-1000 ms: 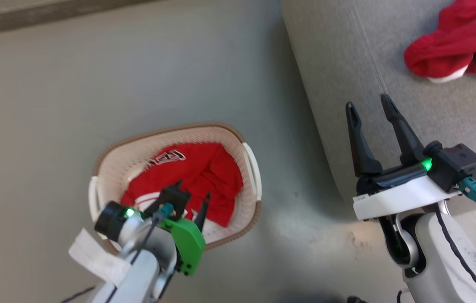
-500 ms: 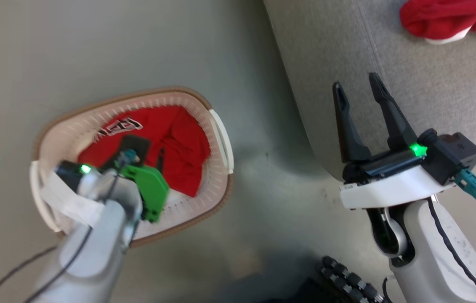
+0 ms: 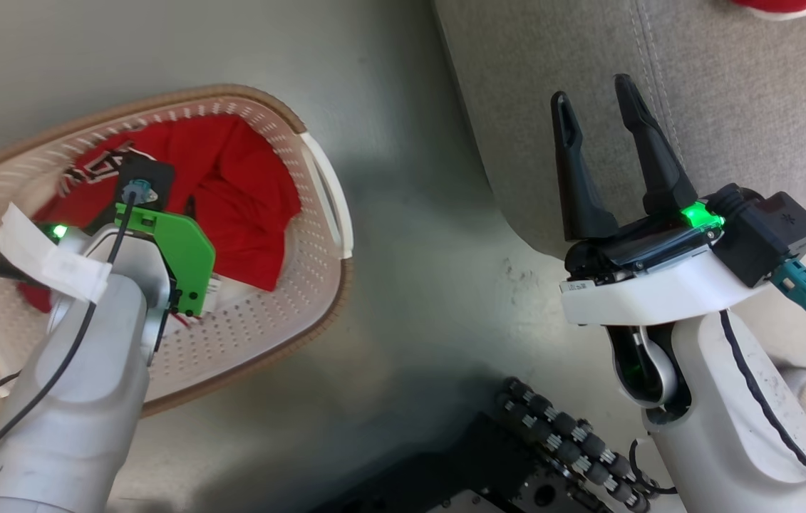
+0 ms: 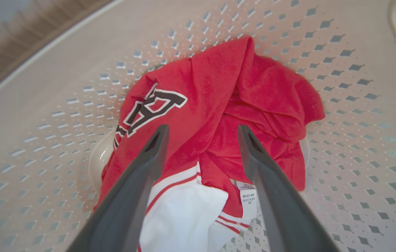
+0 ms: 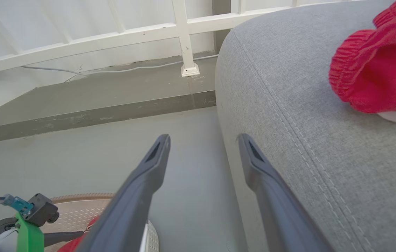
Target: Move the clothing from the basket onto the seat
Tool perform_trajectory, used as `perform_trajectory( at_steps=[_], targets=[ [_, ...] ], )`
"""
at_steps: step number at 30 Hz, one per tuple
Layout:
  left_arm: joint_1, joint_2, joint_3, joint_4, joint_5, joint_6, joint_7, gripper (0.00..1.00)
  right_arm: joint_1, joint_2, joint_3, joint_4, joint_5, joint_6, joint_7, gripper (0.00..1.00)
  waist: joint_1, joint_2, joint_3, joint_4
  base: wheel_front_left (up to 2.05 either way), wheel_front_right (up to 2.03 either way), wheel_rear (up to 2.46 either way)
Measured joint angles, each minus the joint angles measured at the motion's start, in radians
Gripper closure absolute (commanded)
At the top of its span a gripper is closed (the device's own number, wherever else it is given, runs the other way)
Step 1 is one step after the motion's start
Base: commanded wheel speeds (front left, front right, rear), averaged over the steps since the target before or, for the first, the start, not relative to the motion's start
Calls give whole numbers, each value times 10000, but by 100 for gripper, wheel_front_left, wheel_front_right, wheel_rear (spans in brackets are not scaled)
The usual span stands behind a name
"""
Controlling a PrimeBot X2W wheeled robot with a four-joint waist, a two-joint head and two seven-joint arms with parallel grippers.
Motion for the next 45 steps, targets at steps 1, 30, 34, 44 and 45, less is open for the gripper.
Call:
perform_trajectory(
  at_steps=[1,30,34,44,45],
  targets=[
    [-66,17,15,150,-2,0,12,0,-20,2,0,19,2,-2,-2,0,0,0,108,-58,0,0,0],
    [-1965,270,874,2447,-155,364,-12,0,-47,165,-186,142,242,-190,-46,0,-2,0,1053,-457,0,0,0],
    [-2055,180,848,2742,-194,345,2,100,-47,167,-207,79,268,-190,-46,0,-2,0,1088,-435,0,0,0],
    [-2382,33,807,3359,-211,249,-15,100,-76,167,-199,-15,416,-201,-75,0,-2,0,1081,-411,0,0,0],
    [-2382,23,807,3411,-226,247,-17,100,-78,167,-184,-15,424,-201,-75,0,-2,0,1073,-410,0,0,0]
  ],
)
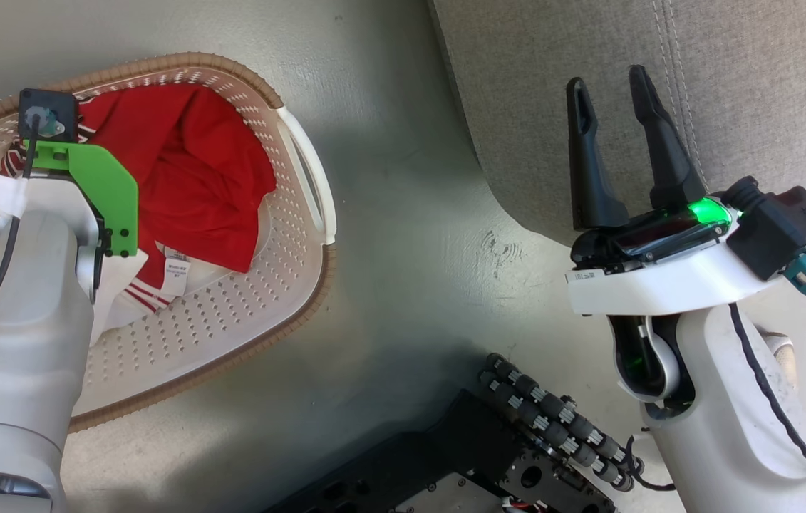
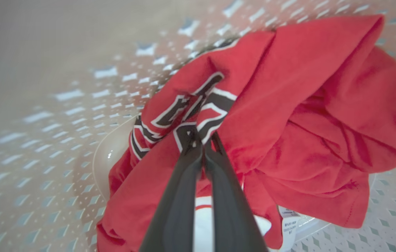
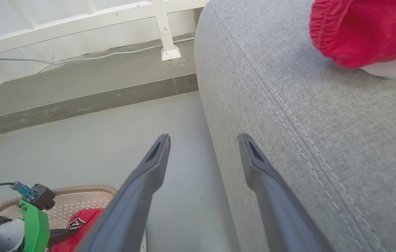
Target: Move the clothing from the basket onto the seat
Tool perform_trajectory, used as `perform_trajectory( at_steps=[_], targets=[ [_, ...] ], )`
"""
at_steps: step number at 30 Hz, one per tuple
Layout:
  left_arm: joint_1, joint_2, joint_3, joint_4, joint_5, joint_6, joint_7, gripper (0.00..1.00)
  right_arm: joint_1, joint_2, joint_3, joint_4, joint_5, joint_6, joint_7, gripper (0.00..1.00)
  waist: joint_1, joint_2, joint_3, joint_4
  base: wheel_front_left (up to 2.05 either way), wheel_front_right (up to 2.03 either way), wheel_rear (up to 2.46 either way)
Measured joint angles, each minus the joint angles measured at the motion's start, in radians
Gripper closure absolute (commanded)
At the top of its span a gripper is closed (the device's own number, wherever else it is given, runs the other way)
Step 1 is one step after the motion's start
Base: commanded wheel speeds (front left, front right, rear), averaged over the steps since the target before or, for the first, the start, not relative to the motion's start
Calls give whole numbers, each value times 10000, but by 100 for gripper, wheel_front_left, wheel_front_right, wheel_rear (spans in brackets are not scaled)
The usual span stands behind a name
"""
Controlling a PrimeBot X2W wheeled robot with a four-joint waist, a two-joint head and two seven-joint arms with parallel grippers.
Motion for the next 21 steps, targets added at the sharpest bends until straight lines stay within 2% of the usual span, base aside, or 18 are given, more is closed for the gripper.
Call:
perform_trajectory(
  at_steps=[7,14,21],
  targets=[
    [12,-33,96,46,-303,-205,-662,100,-520,6,316,199,2,138,0,0,0,0,-186,-28,0,0,0],
    [362,-871,-219,-42,-314,-692,-1776,100,-614,0,113,874,-305,209,-2,0,0,0,-722,123,0,0,0],
    [820,-1116,-481,-213,-412,-1233,-2732,100,-599,-52,-136,1632,-546,343,-2,0,0,0,-1515,527,0,0,0]
  ],
)
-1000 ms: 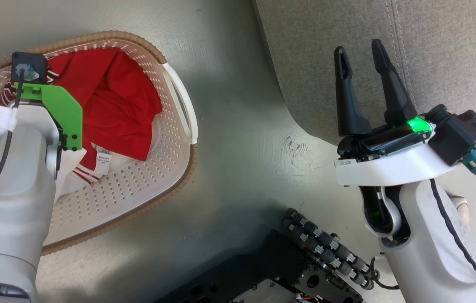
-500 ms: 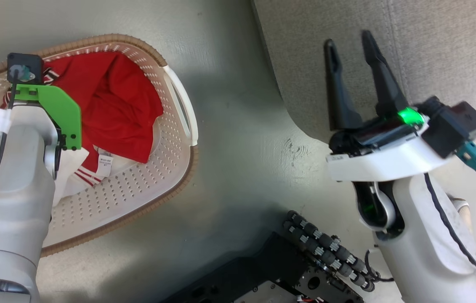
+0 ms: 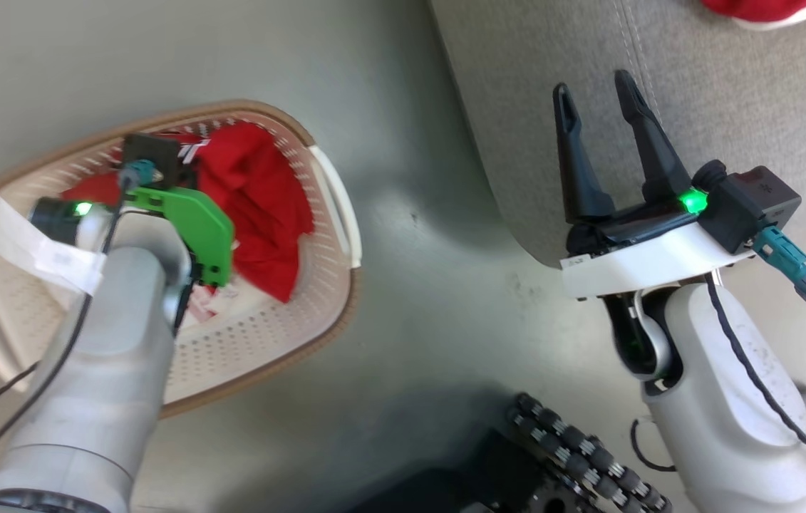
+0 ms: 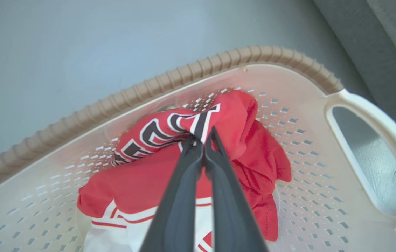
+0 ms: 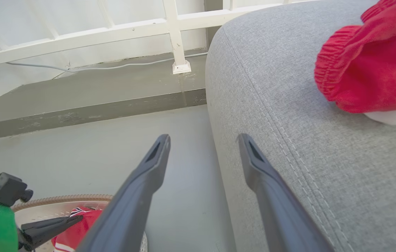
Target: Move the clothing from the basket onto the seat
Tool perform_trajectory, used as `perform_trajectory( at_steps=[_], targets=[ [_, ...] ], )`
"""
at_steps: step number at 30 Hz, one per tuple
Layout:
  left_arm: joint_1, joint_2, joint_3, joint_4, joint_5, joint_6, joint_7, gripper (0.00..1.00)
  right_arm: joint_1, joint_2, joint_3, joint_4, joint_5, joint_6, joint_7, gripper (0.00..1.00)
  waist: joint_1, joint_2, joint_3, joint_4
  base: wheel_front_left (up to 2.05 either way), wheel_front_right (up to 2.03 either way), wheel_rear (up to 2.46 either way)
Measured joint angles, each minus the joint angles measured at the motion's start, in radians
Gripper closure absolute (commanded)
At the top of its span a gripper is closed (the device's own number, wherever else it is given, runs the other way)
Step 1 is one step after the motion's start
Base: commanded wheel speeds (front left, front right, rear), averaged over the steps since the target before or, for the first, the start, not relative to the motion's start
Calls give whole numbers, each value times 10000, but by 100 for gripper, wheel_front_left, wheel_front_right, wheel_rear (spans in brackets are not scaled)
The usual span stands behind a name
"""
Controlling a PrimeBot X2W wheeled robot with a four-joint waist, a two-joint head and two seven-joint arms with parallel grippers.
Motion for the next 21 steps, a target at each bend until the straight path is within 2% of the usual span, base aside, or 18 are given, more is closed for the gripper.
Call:
perform_trajectory(
  at_steps=[10,21],
  targets=[
    [303,-203,-364,-644,-180,-328,-1233,100,105,-527,-464,757,-163,27,0,0,0,-1,-1087,848,0,0,0],
    [788,-240,-648,-1854,-777,-472,-1490,100,514,-775,-694,1413,-186,40,0,0,-1,0,-2599,1947,0,0,0]
  ],
)
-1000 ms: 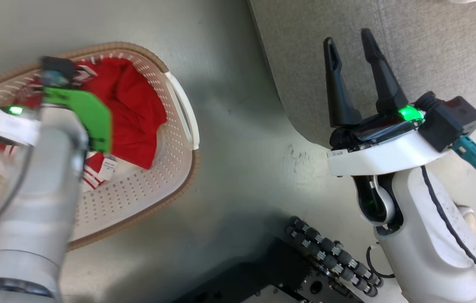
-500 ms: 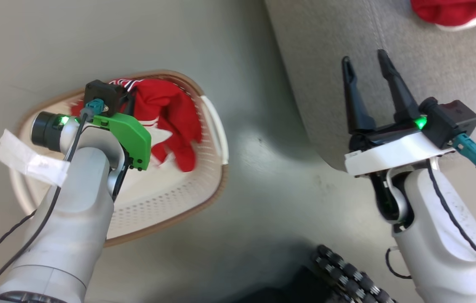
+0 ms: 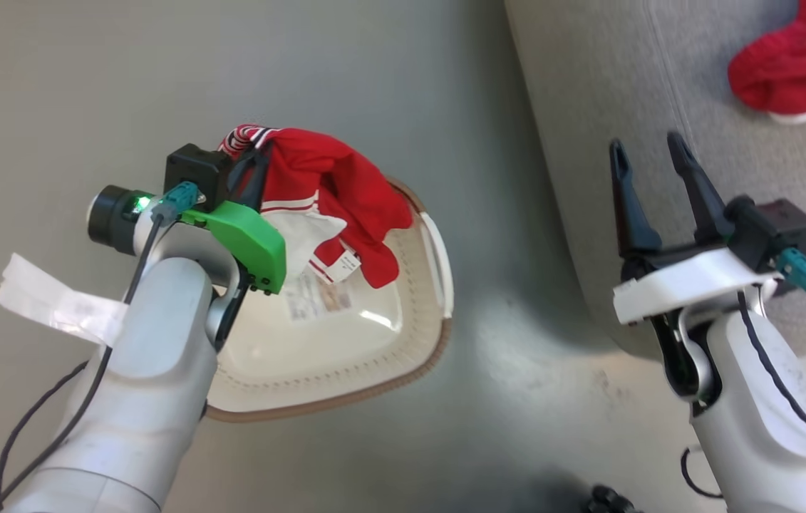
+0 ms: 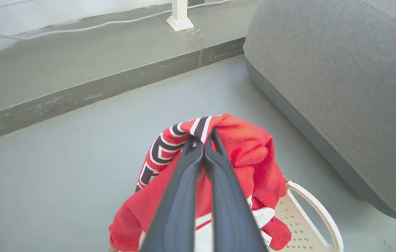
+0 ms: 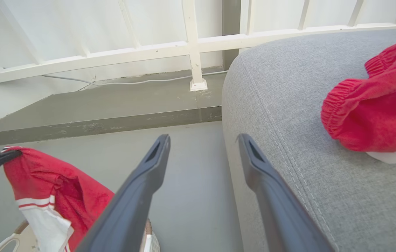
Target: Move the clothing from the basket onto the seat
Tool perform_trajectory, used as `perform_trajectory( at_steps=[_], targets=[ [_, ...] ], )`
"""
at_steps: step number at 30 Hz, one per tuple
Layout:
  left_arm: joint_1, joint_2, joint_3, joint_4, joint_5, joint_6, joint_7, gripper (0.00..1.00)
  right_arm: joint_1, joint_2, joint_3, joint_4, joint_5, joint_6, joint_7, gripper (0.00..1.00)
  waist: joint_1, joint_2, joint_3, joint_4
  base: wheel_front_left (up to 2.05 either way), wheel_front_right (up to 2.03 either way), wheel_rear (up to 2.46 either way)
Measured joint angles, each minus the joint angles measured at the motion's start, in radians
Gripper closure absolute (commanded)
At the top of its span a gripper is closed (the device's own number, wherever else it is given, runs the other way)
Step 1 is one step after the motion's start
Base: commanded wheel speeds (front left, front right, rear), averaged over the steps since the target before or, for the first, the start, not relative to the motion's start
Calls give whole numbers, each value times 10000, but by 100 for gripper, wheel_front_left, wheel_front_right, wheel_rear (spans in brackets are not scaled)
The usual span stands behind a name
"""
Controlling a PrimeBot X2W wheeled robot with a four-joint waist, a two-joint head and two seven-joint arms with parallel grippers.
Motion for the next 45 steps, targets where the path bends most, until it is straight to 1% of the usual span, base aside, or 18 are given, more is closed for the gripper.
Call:
perform_trajectory(
  at_steps=[8,10,11,17,20,23,25,28,31,35,45],
  targets=[
    [660,-23,-90,-1162,-552,-12,-19,100,482,-81,-148,326,0,0,0,0,0,0,-1173,696,0,0,0],
    [848,-23,-90,-1369,-598,-12,-29,100,588,-92,-138,384,0,33,2,0,0,0,-1470,845,0,0,0],
    [1104,-21,-81,-1720,-617,-12,-29,100,653,-109,-127,453,-13,79,2,0,0,0,-1774,986,0,0,0],
    [1814,-23,-92,-2510,-627,-10,-29,100,957,-307,-94,548,-121,94,2,0,0,0,-2690,1345,0,0,0],
    [2176,-21,-92,-2815,-640,-6,-29,100,1129,-364,-50,573,-169,171,2,0,0,0,-3135,1502,0,0,0],
    [2452,-21,-86,-3183,-663,25,-29,100,1267,-366,25,573,-169,173,2,0,0,0,-3553,1651,0,0,0],
    [2631,-21,-75,-3603,-675,127,-29,100,1447,-362,98,568,-169,173,4,0,0,0,-3936,1792,0,0,0],
    [2846,-19,-25,-4098,-725,153,-31,100,1648,-355,138,566,-169,174,8,0,0,0,-4279,1914,0,0,0],
    [3071,-17,29,-4541,-872,270,-31,100,1830,-332,188,550,-165,176,84,0,-1,0,-4584,2004,0,0,0],
    [3289,-10,42,-5097,-890,284,-31,100,2034,-303,259,493,-157,192,140,0,0,0,-4911,2069,0,0,0],
    [3708,31,-238,-6458,-888,280,-31,100,2256,-255,407,242,-150,217,290,0,0,0,-5362,1970,0,0,0]
  ],
)
